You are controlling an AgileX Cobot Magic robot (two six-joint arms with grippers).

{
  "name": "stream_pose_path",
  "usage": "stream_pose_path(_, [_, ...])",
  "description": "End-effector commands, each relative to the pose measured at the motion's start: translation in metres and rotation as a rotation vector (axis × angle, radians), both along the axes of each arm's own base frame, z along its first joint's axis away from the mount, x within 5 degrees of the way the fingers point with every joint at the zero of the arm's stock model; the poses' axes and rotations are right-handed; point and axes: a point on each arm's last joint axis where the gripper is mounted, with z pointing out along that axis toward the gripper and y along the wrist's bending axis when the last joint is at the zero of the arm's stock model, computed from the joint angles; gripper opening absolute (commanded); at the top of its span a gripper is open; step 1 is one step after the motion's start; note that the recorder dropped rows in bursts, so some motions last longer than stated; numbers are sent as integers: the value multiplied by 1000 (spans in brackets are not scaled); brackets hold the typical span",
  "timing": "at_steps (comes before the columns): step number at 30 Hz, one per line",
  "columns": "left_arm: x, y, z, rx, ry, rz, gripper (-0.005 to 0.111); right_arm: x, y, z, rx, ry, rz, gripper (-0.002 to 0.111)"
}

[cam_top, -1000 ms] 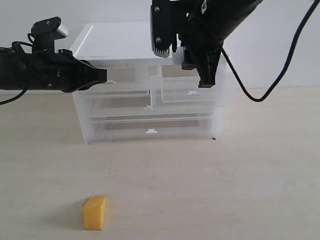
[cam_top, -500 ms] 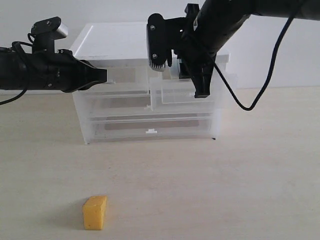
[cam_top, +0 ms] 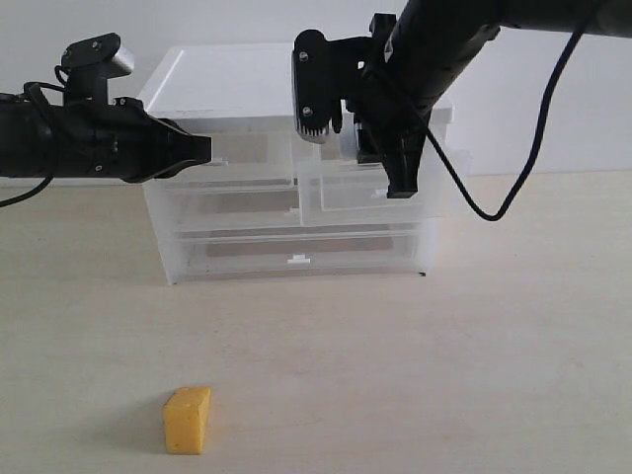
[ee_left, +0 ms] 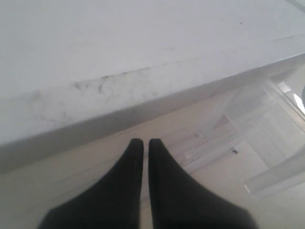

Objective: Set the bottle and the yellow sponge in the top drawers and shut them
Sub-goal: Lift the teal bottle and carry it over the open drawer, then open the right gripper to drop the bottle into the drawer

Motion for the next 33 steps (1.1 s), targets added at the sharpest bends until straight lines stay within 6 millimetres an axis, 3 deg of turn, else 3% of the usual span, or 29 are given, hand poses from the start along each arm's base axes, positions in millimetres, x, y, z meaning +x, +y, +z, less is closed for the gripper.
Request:
stream_pose_path(1, [-1,-1,0,-3,-3,-10,4,-3,-1,2,9,34,-10,0])
stream_pose_path(11, [-1,-1,0,-3,-3,-10,4,1,3,6,86,-19,-33,4])
stream_pose_path(16, [-1,-1,0,-3,-3,-10,4,1,3,7,97,-20,-43,38])
stream_pose_path(17, [-1,-1,0,-3,-3,-10,4,1,3,7,101,-23,-44,41])
stream_pose_path(27, [-1,-1,0,-3,-3,-10,4,4,5,12,173,-52,-89,42])
stream_pose_path(33, [-1,-1,0,-3,-3,-10,4,-4,1,42,391,-87,-212,42])
